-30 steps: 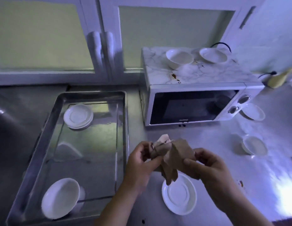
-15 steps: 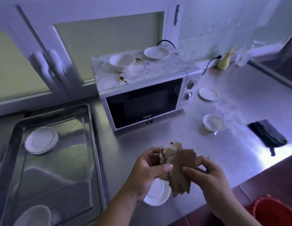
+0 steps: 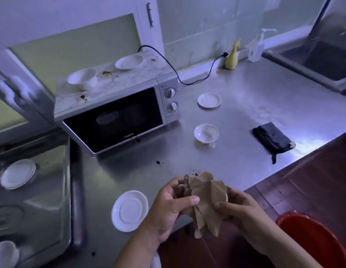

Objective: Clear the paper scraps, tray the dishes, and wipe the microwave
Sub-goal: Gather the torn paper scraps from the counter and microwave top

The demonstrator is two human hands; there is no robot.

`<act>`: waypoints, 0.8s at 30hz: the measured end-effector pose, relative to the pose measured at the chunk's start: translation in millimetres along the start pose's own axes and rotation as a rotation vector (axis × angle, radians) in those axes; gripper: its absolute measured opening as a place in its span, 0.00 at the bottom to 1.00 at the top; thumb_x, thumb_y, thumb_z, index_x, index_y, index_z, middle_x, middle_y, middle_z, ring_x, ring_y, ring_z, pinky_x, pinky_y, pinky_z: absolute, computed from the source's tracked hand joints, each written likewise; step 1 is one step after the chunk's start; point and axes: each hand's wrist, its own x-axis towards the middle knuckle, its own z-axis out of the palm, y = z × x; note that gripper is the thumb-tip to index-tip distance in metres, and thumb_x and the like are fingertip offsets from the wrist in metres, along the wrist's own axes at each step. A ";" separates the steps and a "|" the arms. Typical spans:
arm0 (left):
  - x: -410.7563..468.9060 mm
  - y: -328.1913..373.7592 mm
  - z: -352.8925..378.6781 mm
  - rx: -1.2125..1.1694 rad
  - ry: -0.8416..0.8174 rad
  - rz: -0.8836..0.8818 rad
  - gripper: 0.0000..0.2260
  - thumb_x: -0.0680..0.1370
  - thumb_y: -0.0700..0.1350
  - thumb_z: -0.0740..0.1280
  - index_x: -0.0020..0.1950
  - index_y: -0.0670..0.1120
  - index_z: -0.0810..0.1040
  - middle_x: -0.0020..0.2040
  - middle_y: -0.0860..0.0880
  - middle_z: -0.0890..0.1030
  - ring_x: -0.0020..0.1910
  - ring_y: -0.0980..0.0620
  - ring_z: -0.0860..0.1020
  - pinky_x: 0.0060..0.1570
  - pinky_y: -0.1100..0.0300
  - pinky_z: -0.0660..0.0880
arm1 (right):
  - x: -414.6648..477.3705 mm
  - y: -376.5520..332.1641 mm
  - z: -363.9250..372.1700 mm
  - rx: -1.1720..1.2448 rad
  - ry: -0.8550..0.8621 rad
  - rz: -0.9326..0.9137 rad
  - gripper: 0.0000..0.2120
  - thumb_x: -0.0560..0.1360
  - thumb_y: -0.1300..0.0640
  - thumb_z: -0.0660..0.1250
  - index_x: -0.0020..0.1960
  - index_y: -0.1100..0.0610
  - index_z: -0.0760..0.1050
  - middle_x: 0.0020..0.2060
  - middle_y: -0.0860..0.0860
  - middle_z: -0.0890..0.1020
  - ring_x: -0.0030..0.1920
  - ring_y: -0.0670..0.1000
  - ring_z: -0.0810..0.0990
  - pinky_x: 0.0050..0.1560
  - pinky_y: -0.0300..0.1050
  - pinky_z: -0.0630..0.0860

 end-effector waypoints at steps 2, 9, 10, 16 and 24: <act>7.8 -17.7 35.0 0.008 -0.021 -0.036 0.15 0.70 0.33 0.74 0.54 0.45 0.83 0.52 0.39 0.84 0.50 0.44 0.83 0.44 0.56 0.80 | -20.0 -0.9 -34.1 0.042 0.042 0.001 0.17 0.68 0.68 0.71 0.57 0.61 0.82 0.52 0.65 0.84 0.48 0.60 0.85 0.42 0.47 0.82; 44.5 -70.4 150.9 0.154 -0.166 -0.202 0.15 0.68 0.34 0.74 0.54 0.42 0.82 0.54 0.35 0.83 0.51 0.39 0.83 0.50 0.48 0.81 | -83.7 -5.2 -130.2 0.158 0.328 -0.102 0.13 0.70 0.71 0.68 0.51 0.61 0.83 0.44 0.65 0.83 0.39 0.60 0.84 0.35 0.47 0.80; 52.4 -76.3 166.0 0.193 -0.192 -0.226 0.15 0.68 0.35 0.74 0.54 0.43 0.82 0.54 0.35 0.83 0.51 0.38 0.82 0.51 0.46 0.81 | -90.4 -3.5 -143.9 0.178 0.368 -0.107 0.12 0.72 0.71 0.67 0.51 0.61 0.83 0.44 0.65 0.83 0.39 0.59 0.84 0.35 0.47 0.80; 120.5 -137.4 253.1 0.371 -0.328 -0.432 0.16 0.74 0.30 0.70 0.59 0.42 0.80 0.53 0.38 0.85 0.51 0.39 0.84 0.43 0.51 0.81 | -118.6 17.2 -236.4 0.394 0.726 -0.075 0.12 0.74 0.61 0.71 0.57 0.59 0.82 0.48 0.58 0.86 0.46 0.54 0.85 0.45 0.48 0.82; 221.0 -296.7 342.7 0.723 -0.475 -0.727 0.15 0.72 0.31 0.70 0.55 0.43 0.80 0.49 0.41 0.86 0.45 0.43 0.85 0.45 0.50 0.82 | -150.0 64.0 -353.3 0.564 1.337 0.101 0.05 0.79 0.60 0.67 0.51 0.59 0.81 0.45 0.56 0.85 0.43 0.52 0.84 0.45 0.46 0.81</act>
